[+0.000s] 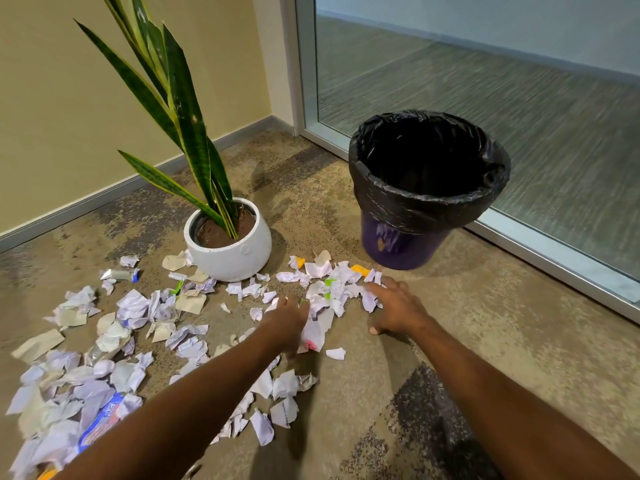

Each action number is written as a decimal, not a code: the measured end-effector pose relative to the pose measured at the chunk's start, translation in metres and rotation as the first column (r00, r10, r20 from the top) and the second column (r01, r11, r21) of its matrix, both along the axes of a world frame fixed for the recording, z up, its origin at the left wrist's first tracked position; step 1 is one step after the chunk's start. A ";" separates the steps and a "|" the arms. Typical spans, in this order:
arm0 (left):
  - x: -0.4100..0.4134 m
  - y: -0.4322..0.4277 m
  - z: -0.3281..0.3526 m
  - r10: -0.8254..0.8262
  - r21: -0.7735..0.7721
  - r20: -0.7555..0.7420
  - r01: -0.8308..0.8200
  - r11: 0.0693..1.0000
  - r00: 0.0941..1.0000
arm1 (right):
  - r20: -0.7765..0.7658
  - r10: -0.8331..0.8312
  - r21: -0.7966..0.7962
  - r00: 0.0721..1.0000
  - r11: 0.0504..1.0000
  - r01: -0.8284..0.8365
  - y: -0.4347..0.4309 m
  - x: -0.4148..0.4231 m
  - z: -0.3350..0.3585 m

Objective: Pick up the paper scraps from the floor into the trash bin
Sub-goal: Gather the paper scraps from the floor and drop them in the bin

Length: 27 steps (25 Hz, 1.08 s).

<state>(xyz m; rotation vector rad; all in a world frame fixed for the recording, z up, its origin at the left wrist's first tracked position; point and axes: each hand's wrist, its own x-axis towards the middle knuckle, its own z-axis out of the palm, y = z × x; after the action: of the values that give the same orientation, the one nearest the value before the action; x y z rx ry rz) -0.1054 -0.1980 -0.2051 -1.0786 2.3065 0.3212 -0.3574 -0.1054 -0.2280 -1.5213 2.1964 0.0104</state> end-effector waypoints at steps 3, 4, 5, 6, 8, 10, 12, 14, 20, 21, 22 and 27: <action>0.018 0.003 -0.004 -0.002 -0.056 -0.065 -0.002 0.998 0.998 | 0.014 0.019 -0.024 1.000 1.000 -0.019 -0.001 0.017 -0.003; 0.021 0.004 -0.007 0.027 -0.052 -0.115 -0.034 0.998 0.993 | 0.027 0.024 -0.017 0.999 1.000 -0.023 -0.001 0.023 -0.004; 0.024 0.007 -0.009 0.058 -0.039 -0.164 -0.065 0.997 0.985 | 0.047 0.026 -0.010 0.999 1.000 -0.025 0.000 0.029 -0.004; 0.026 0.010 -0.012 0.083 -0.025 -0.221 -0.090 0.996 0.972 | 0.076 0.022 -0.002 0.997 1.000 -0.022 0.001 0.035 -0.005; 0.028 0.018 -0.017 0.122 0.003 -0.324 -0.128 0.992 0.938 | 0.165 -0.005 0.007 0.986 1.000 0.004 0.007 0.047 -0.008; 0.027 0.025 -0.021 0.157 0.034 -0.404 -0.157 0.987 0.901 | 0.241 -0.042 0.009 0.970 0.999 0.041 0.014 0.061 -0.010; 0.023 0.032 -0.022 0.210 0.083 -0.455 -0.193 0.978 0.865 | 0.262 -0.036 0.014 0.964 0.999 0.033 0.022 0.075 -0.013; 0.015 0.038 -0.017 0.294 0.146 -0.484 -0.256 0.956 0.824 | 0.229 -0.004 0.013 0.973 1.000 0.001 0.028 0.087 -0.014; 0.008 0.046 -0.008 0.626 0.451 -0.418 -0.448 0.772 0.658 | 0.396 -0.127 -0.005 0.909 0.990 0.140 0.037 0.106 -0.011; 0.009 0.046 -0.007 0.663 0.492 -0.401 -0.462 0.738 0.632 | 0.422 -0.145 0.006 0.895 0.988 0.157 0.038 0.107 -0.011; 0.010 0.048 -0.006 0.690 0.531 -0.387 -0.463 0.709 0.612 | 0.445 -0.161 0.030 0.881 0.986 0.165 0.039 0.108 -0.010; 0.019 0.059 -0.001 0.734 0.652 -0.393 -0.395 0.647 0.554 | 0.464 -0.139 0.103 0.875 0.989 0.102 0.043 0.124 -0.015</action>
<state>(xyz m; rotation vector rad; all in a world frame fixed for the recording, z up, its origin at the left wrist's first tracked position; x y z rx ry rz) -0.0867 -0.1393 -0.2062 -1.6069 2.0443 1.7110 -0.2334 -0.0622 -0.2430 -1.1877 1.8666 -0.2850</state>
